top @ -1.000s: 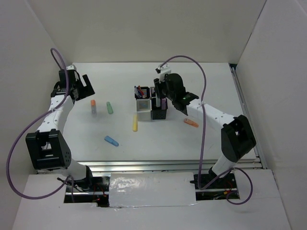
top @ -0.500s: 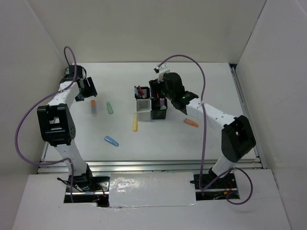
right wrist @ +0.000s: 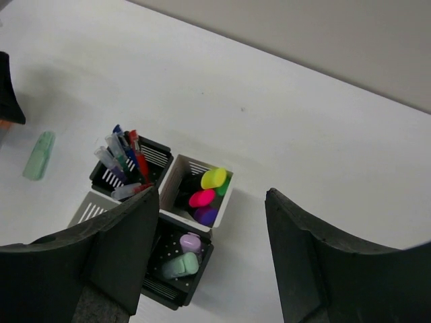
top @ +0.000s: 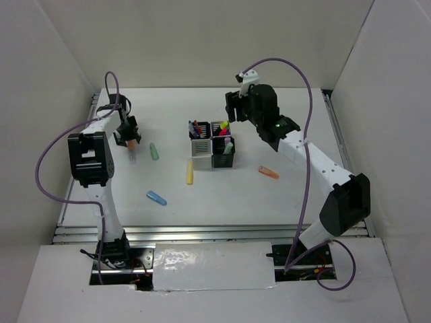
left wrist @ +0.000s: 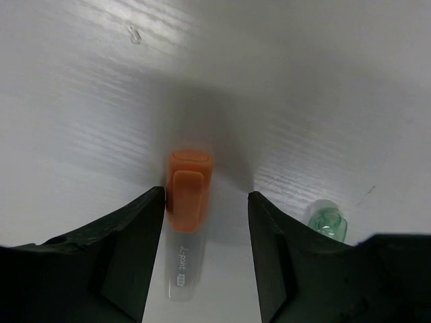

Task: Sort the stationery into containers
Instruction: Place the pen in the storage box, then pick up the pen from the center of the board.

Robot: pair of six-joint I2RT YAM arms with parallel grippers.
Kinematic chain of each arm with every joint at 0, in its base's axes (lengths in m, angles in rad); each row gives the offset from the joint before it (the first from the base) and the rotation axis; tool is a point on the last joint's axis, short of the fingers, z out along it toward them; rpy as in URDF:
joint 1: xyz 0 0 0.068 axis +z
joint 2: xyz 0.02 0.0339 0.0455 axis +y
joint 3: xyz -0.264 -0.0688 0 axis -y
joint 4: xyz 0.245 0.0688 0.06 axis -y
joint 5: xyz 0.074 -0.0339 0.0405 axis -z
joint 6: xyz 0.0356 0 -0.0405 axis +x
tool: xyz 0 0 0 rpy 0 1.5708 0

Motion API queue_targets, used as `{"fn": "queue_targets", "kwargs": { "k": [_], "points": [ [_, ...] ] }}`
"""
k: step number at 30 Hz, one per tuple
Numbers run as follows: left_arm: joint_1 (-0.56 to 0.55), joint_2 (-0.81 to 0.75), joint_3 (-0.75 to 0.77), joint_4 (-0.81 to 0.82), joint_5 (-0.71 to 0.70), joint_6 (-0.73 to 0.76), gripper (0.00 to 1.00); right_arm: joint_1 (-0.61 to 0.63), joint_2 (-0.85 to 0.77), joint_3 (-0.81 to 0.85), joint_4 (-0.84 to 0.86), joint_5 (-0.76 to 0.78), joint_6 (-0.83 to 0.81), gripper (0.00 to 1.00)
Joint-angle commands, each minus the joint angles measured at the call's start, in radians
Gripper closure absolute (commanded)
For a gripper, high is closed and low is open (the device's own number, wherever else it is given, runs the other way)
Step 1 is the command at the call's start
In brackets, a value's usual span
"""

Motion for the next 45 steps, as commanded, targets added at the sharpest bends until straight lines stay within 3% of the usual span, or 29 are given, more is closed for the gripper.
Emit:
{"fn": "queue_targets", "kwargs": {
  "k": [1,7,14,17,21,24,26,29,32,37,41,45],
  "points": [
    [-0.02,0.032,0.04,-0.047,-0.025,0.011,0.36,-0.013,-0.046,0.028,-0.028,0.019,-0.029,0.29],
    [-0.028,0.083,0.046,-0.07,-0.04,-0.004,0.38,-0.021,-0.066,0.002,-0.026,0.032,-0.047,0.29],
    [-0.017,0.045,0.039,-0.056,0.03,-0.007,0.61,-0.028,-0.072,-0.015,-0.028,0.029,-0.062,0.3],
    [-0.025,-0.012,0.04,-0.027,0.094,-0.012,0.63,-0.033,-0.072,-0.014,-0.028,0.034,-0.047,0.3],
    [-0.069,-0.184,-0.007,0.141,0.211,0.036,0.74,-0.098,-0.068,0.005,-0.049,0.032,0.008,0.31],
    [-0.114,-0.36,-0.076,0.37,0.285,0.072,0.9,-0.174,-0.075,0.006,-0.077,0.014,0.08,0.32],
    [-0.173,-0.395,-0.076,0.422,0.343,0.091,0.98,-0.209,-0.087,0.0,-0.086,0.003,0.099,0.32],
    [-0.233,-0.474,-0.113,0.54,0.433,0.111,0.99,-0.283,-0.112,-0.018,-0.104,-0.009,0.114,0.32],
    [-0.291,-0.543,-0.191,0.761,0.591,0.132,0.98,-0.316,-0.138,-0.041,-0.117,-0.021,0.123,0.32],
    [-0.42,-0.589,-0.398,1.153,0.717,0.171,0.99,-0.366,-0.184,-0.092,-0.129,-0.03,0.128,0.32],
    [-0.49,-0.526,-0.44,1.293,0.8,0.184,1.0,-0.395,-0.213,-0.128,-0.155,-0.038,0.129,0.32],
    [-0.56,-0.485,-0.461,1.383,0.77,0.214,0.97,-0.427,-0.25,-0.155,-0.18,-0.046,0.131,0.32]
  ]
}}
